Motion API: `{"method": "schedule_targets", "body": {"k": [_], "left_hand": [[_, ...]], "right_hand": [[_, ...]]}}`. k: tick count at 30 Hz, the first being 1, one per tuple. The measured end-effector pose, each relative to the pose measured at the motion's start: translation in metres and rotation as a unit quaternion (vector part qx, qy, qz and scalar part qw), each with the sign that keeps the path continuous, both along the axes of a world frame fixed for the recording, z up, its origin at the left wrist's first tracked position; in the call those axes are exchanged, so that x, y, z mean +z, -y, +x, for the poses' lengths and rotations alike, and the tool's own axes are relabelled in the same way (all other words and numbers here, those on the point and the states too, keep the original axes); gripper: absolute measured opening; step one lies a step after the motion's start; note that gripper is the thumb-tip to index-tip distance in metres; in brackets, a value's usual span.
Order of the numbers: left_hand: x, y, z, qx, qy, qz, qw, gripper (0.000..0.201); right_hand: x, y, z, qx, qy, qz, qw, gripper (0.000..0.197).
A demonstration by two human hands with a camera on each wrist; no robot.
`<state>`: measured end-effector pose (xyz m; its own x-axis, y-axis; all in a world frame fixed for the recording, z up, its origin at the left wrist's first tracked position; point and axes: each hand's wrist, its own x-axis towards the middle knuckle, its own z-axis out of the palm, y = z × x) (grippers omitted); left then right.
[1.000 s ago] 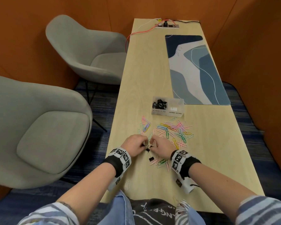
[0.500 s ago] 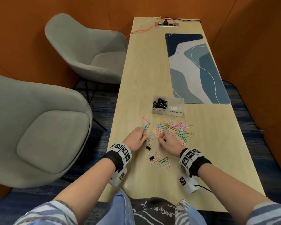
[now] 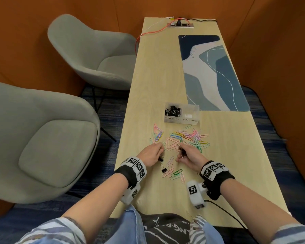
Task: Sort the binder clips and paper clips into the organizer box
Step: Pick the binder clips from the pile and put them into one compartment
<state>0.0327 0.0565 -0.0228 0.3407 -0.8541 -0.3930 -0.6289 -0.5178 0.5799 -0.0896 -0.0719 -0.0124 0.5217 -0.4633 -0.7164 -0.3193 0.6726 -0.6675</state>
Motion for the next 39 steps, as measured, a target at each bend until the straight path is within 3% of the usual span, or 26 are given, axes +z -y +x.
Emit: {"method": "schedule_targets", "body": {"k": [2, 4, 7, 9, 11, 15, 18, 20, 24, 26, 27, 31, 36, 39], "left_hand": [[-0.003, -0.001, -0.002, -0.007, 0.042, 0.022, 0.999, 0.036], [-0.006, -0.001, -0.004, 0.002, 0.097, 0.037, 0.995, 0.046], [-0.010, 0.000, -0.010, 0.003, 0.150, 0.057, 0.987, 0.056], [-0.012, 0.001, -0.012, -0.009, 0.168, 0.062, 0.984, 0.059], [-0.014, 0.002, -0.012, -0.024, 0.183, 0.070, 0.980, 0.056], [-0.016, 0.000, -0.008, -0.051, 0.182, 0.075, 0.979, 0.047], [-0.020, -0.003, -0.006, -0.056, 0.166, 0.069, 0.982, 0.041], [-0.021, -0.006, -0.003, -0.053, 0.155, 0.058, 0.985, 0.037], [-0.014, -0.004, 0.005, -0.021, 0.140, 0.022, 0.990, 0.037], [-0.004, 0.004, 0.013, 0.019, 0.121, -0.006, 0.992, 0.039], [0.002, 0.010, 0.018, 0.042, 0.113, -0.020, 0.993, 0.039], [0.025, 0.048, 0.039, 0.121, 0.080, -0.073, 0.987, 0.039], [0.043, 0.109, 0.061, 0.258, -0.085, -0.131, 0.954, 0.034], [0.047, 0.139, 0.070, 0.298, -0.115, -0.131, 0.938, 0.032]], "right_hand": [[0.000, 0.002, 0.000, -0.016, 0.017, 0.041, 0.999, 0.036], [0.000, 0.004, -0.001, 0.022, 0.016, 0.043, 0.999, 0.042], [0.002, 0.001, -0.003, 0.152, -0.015, -0.039, 0.988, 0.034], [0.002, -0.005, -0.004, 0.246, -0.043, -0.129, 0.960, 0.037], [0.003, -0.013, -0.004, 0.334, -0.080, -0.245, 0.907, 0.040], [-0.001, -0.031, -0.006, 0.479, -0.136, -0.431, 0.752, 0.022], [-0.007, -0.044, -0.006, 0.523, -0.168, -0.511, 0.661, 0.033], [-0.009, -0.048, -0.003, 0.535, -0.177, -0.549, 0.618, 0.034], [-0.008, -0.050, -0.001, 0.548, -0.187, -0.573, 0.581, 0.034], [-0.007, -0.047, -0.003, 0.534, -0.182, -0.565, 0.603, 0.029], [-0.005, -0.045, -0.004, 0.518, -0.181, -0.549, 0.631, 0.027], [0.002, -0.027, -0.010, 0.413, -0.175, -0.423, 0.787, 0.020], [0.008, 0.003, -0.017, 0.253, -0.121, -0.212, 0.936, 0.019], [0.014, 0.022, -0.018, 0.132, -0.080, -0.091, 0.984, 0.017]]}}
